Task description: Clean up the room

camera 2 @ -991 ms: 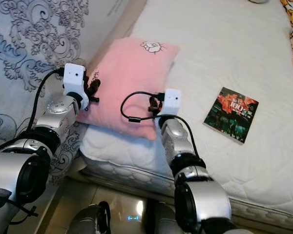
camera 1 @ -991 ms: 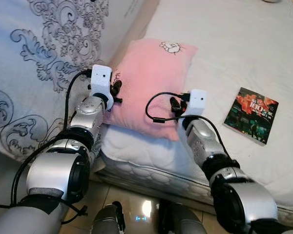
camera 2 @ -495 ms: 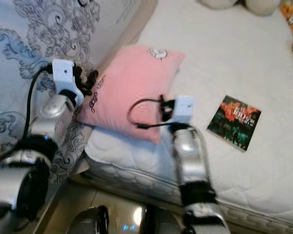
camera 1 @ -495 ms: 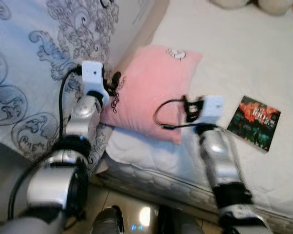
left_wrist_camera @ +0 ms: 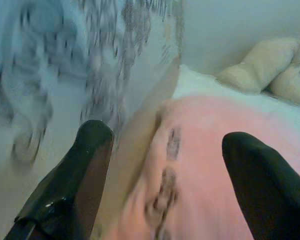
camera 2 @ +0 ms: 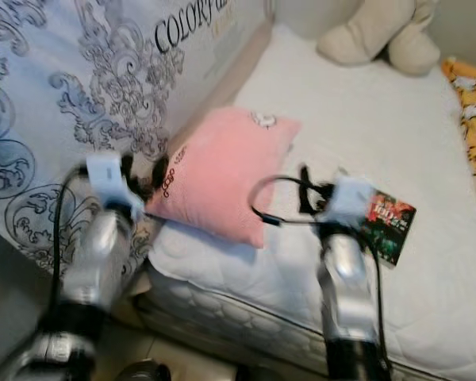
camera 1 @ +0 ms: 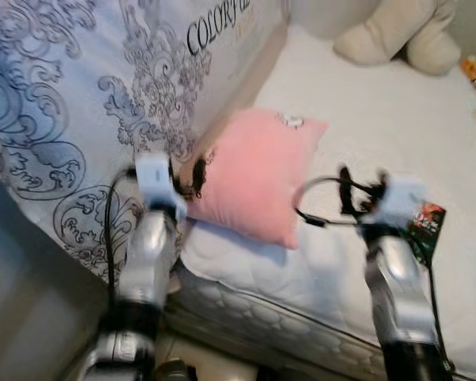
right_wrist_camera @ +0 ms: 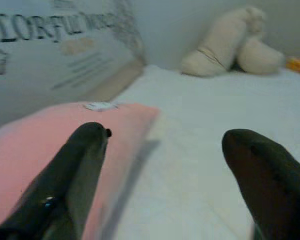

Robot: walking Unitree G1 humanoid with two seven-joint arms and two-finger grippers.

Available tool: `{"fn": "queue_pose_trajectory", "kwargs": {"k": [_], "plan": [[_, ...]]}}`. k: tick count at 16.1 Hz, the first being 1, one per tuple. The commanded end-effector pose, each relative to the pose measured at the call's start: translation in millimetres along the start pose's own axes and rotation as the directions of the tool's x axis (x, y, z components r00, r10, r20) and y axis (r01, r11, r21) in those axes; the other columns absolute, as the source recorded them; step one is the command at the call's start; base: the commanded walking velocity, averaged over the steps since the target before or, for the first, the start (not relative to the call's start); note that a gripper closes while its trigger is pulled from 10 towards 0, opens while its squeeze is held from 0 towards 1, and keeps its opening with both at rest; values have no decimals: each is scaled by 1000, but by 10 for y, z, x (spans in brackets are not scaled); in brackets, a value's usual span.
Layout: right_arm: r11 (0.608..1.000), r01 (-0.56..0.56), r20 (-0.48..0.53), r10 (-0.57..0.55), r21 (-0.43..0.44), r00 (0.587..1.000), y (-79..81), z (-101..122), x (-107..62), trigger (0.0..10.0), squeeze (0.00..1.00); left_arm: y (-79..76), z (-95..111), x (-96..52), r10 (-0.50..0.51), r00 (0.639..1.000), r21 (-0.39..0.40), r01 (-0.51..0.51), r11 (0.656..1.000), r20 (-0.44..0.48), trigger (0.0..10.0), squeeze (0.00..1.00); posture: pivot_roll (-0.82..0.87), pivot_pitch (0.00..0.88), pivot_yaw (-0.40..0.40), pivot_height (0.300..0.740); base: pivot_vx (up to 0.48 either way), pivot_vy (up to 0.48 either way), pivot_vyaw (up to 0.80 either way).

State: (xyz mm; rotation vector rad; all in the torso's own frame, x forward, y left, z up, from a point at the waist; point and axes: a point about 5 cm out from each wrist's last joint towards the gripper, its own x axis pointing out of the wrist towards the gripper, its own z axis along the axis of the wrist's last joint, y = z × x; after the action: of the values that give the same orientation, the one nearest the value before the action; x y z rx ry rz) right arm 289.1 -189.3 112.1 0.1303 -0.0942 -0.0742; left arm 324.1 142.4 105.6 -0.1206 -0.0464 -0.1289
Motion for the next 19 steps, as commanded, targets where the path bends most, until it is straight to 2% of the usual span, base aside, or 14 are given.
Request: {"fn": "queue_pose_trajectory", "kwargs": {"k": [1,2,3,6,9,13,16,19], "plan": [[1000,-22,-9,22,19,1000,6,-1,-4,10000,1000,-80,91,42,-32,999,37,31,999,22,10000,1000,55,0,-56,740,0,0,0],[997,-53,-53,50,-52,997,44,-43,-7,10000,451,-94,101,41,-48,999,37,48,998,15,10000,0,52,0,-52,740,0,0,0],[996,-41,-86,34,-80,996,42,-79,4,10000,0,-98,124,49,-49,999,36,48,998,17,10000,0,49,0,-52,735,0,0,0],[996,-51,-63,46,-73,997,57,-37,46,10000,0,-123,126,59,-36,999,51,36,998,-2,10000,0,40,0,-39,715,0,0,0],[993,-61,-82,53,-103,995,57,-35,92,10000,0,-203,92,19,-40,999,25,40,999,-16,10000,0,40,0,-37,700,0,0,0],[990,-75,-98,64,-119,993,125,-53,117,10000,0,-267,56,-7,-59,998,-11,59,998,-29,10000,0,38,0,-41,700,396,-267,0],[991,-77,-98,66,-112,993,135,-70,127,10000,0,-275,45,8,-83,995,11,83,996,-53,10000,0,37,0,-39,700,235,-87,0],[993,-72,-122,61,-89,991,100,-153,53,10000,0,-343,-44,-55,-176,979,61,183,981,-104,10000,0,38,0,-37,700,0,0,0]]}}
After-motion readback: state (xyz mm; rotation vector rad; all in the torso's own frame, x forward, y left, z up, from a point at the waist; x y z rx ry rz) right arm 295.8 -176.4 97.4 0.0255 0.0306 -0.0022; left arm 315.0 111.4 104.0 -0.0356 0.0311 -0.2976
